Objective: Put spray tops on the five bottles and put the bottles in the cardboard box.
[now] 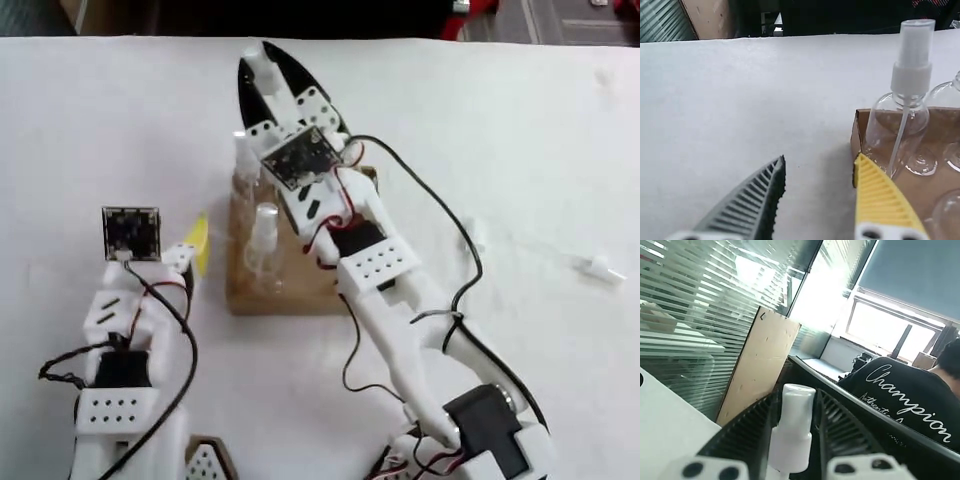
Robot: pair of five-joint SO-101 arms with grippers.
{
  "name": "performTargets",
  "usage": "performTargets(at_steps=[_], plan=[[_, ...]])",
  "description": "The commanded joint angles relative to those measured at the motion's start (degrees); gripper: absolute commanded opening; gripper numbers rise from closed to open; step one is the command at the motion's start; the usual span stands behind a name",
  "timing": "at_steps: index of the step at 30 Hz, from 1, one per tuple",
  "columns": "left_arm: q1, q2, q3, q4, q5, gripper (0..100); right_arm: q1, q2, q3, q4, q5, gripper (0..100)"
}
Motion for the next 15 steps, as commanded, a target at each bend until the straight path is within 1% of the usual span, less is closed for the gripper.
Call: performTargets(at_steps=[1,9,10,13,15], plan=[[-0.4,-1.1,-1.4,-1.6,-0.6,21,0.4,-0.2,0.0,-1.1,0.7,1.5],[-0.4,-1.1,-1.4,-1.6,-0.6,21,0.7,-0.1,1.8,-1.1,0.4,1.5],[-0.4,-1.1,-1.4,-1.6,-0.6,21,0.8,-0.1,1.8,-1.1,-1.1,1.5],[-0.4,-1.1,-1.4,-1.6,-0.6,21,1.7,-0.1,1.8,-0.8,-8.8,1.5],[-0.4,-1.1,-1.4,-1.6,-0.6,21,2.3,-0.1,1.8,-0.8,-12.1,1.5]])
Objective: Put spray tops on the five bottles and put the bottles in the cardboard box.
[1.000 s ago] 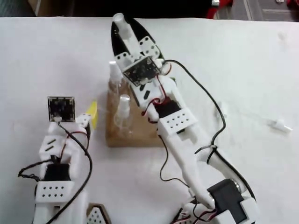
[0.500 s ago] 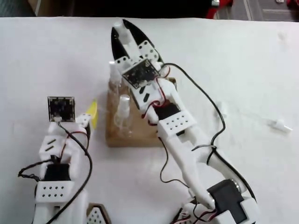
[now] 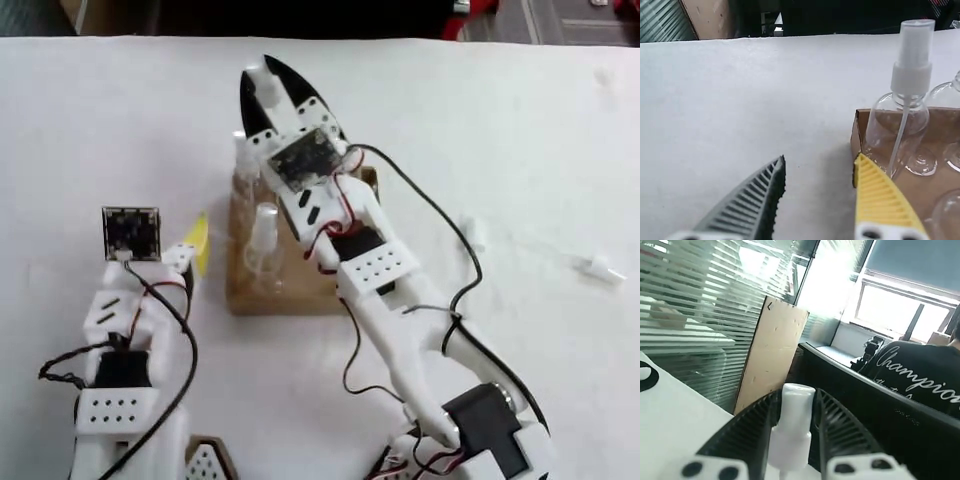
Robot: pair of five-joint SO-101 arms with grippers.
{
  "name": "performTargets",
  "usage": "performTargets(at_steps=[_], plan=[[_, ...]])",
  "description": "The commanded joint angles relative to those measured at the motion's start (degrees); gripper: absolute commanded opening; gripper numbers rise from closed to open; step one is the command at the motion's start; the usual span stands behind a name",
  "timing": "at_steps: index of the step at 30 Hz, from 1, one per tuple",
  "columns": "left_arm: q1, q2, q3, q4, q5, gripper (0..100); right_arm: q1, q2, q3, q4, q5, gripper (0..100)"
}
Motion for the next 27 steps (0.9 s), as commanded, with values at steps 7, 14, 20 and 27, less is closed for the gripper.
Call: performTargets(at_steps=[7,14,20,27], plan=[[-0.4,-1.1,-1.4,-1.6,-0.6,21,3.1,-0.3,-0.2,-0.8,-5.4,1.5],[-0.4,-1.1,-1.4,-1.6,-0.6,21,3.9,-0.2,3.8,-1.2,-5.5,1.5],[-0.4,-1.1,-1.4,-1.6,-0.6,21,3.6,-0.1,5.5,-1.2,-5.7,1.5],[-0.4,-1.1,-1.4,-1.6,-0.6,21,3.8,8.1,5.6,-10.0,-5.5,1.5]])
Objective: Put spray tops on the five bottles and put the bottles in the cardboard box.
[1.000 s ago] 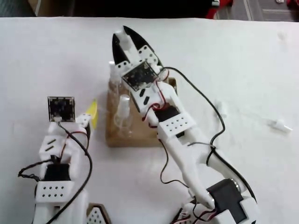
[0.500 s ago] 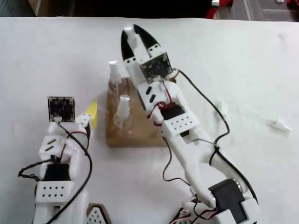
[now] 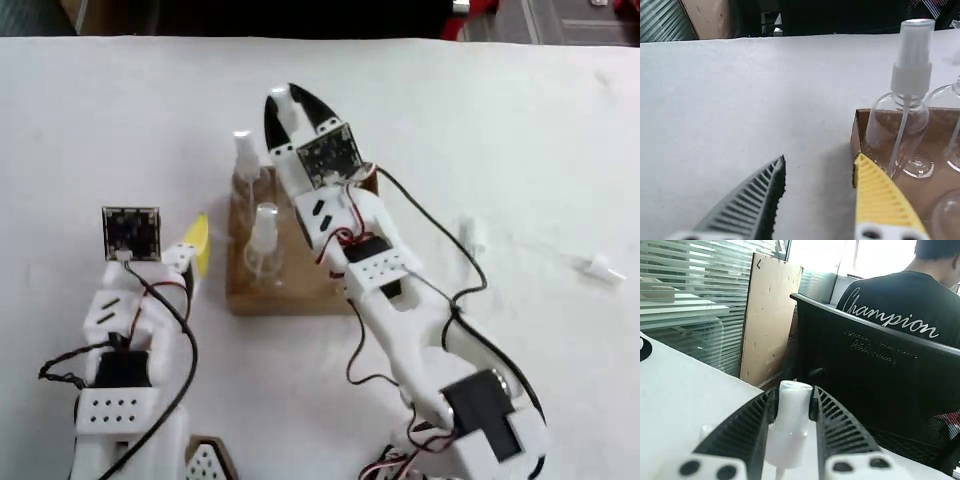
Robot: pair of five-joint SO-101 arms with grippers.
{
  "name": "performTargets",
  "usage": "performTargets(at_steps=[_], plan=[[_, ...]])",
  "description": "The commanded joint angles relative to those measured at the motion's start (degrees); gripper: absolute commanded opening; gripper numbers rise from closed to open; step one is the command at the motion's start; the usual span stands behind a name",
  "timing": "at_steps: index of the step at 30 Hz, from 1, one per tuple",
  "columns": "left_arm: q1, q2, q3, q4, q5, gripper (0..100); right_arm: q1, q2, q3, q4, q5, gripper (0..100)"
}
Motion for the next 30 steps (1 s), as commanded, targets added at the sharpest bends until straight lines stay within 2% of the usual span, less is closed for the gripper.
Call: performTargets(at_steps=[1,12,18,30], plan=[[-0.4,-1.1,-1.4,-1.6,-0.6,21,0.8,2.9,-0.4,-6.0,-0.3,1.5],[-0.4,-1.1,-1.4,-1.6,-0.6,21,0.9,5.1,0.8,-8.2,-0.5,1.5],[-0.4,-1.1,-1.4,-1.6,-0.6,21,0.6,5.0,5.2,-14.0,-0.3,1.5],[-0.4,-1.1,-1.4,-1.6,-0.6,21,0.8,5.0,5.8,-14.2,-0.4,1.5]])
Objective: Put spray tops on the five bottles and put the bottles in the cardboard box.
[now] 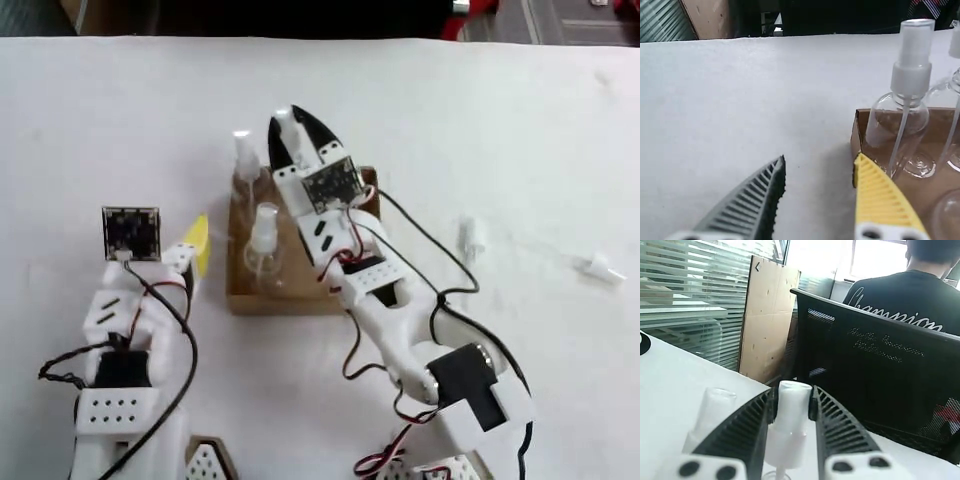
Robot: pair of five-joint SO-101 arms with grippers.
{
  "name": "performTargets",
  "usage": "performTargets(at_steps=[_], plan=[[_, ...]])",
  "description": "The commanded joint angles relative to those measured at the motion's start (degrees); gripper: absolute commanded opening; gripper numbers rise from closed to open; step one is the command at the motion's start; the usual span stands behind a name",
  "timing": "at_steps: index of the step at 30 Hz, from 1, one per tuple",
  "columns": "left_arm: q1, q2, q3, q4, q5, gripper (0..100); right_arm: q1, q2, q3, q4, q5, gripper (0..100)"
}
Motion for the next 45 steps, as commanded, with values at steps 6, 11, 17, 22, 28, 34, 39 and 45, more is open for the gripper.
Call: performTargets(at_steps=[6,11,17,22,28,34,39,45], plan=[[-0.4,-1.1,-1.4,-1.6,-0.6,21,0.7,-0.7,-0.4,-0.8,-0.3,1.5],[-0.4,-1.1,-1.4,-1.6,-0.6,21,0.4,-0.7,0.3,-0.7,-0.3,4.6],[-0.4,-1.1,-1.4,-1.6,-0.6,21,0.4,-0.7,0.8,-0.7,-0.4,7.3],[-0.4,-1.1,-1.4,-1.6,-0.6,21,0.4,-0.7,1.0,-0.7,-0.4,7.4],[-0.4,-1.1,-1.4,-1.6,-0.6,21,-0.5,-4.6,4.0,-0.7,-0.2,7.4],[-0.4,-1.1,-1.4,-1.6,-0.6,21,-0.5,-8.0,6.2,0.6,-0.2,7.5],[-0.4,-1.1,-1.4,-1.6,-0.6,21,-0.6,-8.3,3.5,10.0,-0.6,13.9],[-0.4,-1.1,-1.4,-1.6,-0.6,21,-0.6,-8.6,2.9,12.4,-0.6,14.9]])
